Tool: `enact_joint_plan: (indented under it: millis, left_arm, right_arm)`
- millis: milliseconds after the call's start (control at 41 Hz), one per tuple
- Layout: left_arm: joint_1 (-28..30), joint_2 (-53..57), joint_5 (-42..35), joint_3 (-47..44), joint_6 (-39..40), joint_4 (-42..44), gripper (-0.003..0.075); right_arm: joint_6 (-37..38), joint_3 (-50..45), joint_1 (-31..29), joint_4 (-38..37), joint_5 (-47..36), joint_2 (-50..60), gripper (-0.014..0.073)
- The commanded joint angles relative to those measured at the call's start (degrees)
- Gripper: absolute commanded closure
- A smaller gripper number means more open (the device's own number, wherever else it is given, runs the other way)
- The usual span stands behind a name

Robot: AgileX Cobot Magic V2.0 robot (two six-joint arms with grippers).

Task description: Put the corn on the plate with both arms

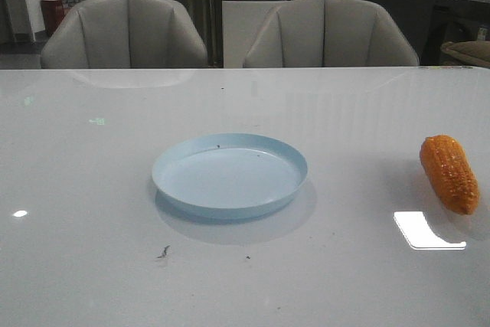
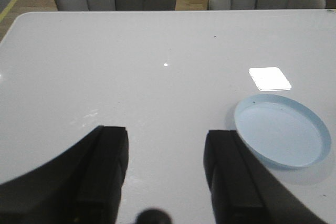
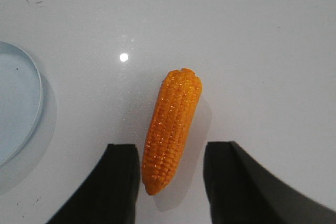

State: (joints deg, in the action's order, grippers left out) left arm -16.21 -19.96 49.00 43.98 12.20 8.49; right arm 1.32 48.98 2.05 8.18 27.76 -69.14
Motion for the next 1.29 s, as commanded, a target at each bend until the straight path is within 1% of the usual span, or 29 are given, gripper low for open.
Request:
enact_joint_plan:
  millis: [0,122,195,317,390,488,683,1000,1098,1171,1268]
  left_arm:
    - [0.0,-3.3,-5.4,2.5,0.7,4.6,0.0315]
    - [0.0,-8.8,-4.6,4.2,0.7,6.5,0.0315]
    - [0.0,-12.0,-4.7,5.3,0.7,6.2,0.0315]
    - [0.0,-16.6,-5.3,6.6,0.7,6.2,0.0315]
    - [0.0,-18.8,-5.8,7.3,0.7,6.2,0.0315]
    - [0.0,-21.1,-7.1,7.4,0.7,6.2,0.0315]
    - [0.0,-24.3,-8.0,7.5,0.7,6.2,0.0315]
    - [0.0,-24.8,-8.3,7.5,0.7,6.6,0.0315]
    - [0.0,-24.8,-8.3,7.5,0.7,6.7,0.0315]
    - [0.0,-24.8,-8.3,7.5,0.7,6.7,0.0315]
    - [0.0,-24.8,-8.3,7.5,0.7,6.7,0.0315]
  right_arm:
    - [-0.3,5.9,0.0,-0.6,-1.3,-4.8,0.0186]
    - [-0.2,10.3,0.0,-0.6,-1.2,-11.5,0.0183]
    - [-0.2,12.6,0.0,-0.6,-0.9,-15.0,0.016]
    - [-0.2,16.1,0.1,-0.5,0.0,-20.3,0.0039]
    - [-0.2,17.6,0.1,-0.5,0.8,-23.1,-0.0006]
    - [-0.2,18.5,0.1,-0.4,1.0,-26.2,-0.0002]
    - [-0.2,18.7,0.1,2.6,2.0,-30.8,-0.0002]
    - [-0.2,18.7,0.1,3.1,2.1,-35.0,-0.0002]
    - [-0.2,18.7,0.1,3.2,2.3,-35.8,0.0015]
    - [-0.2,18.8,0.1,3.2,2.1,-35.7,0.0078]
    - [-0.2,20.4,0.2,3.2,2.5,-35.7,0.0205]
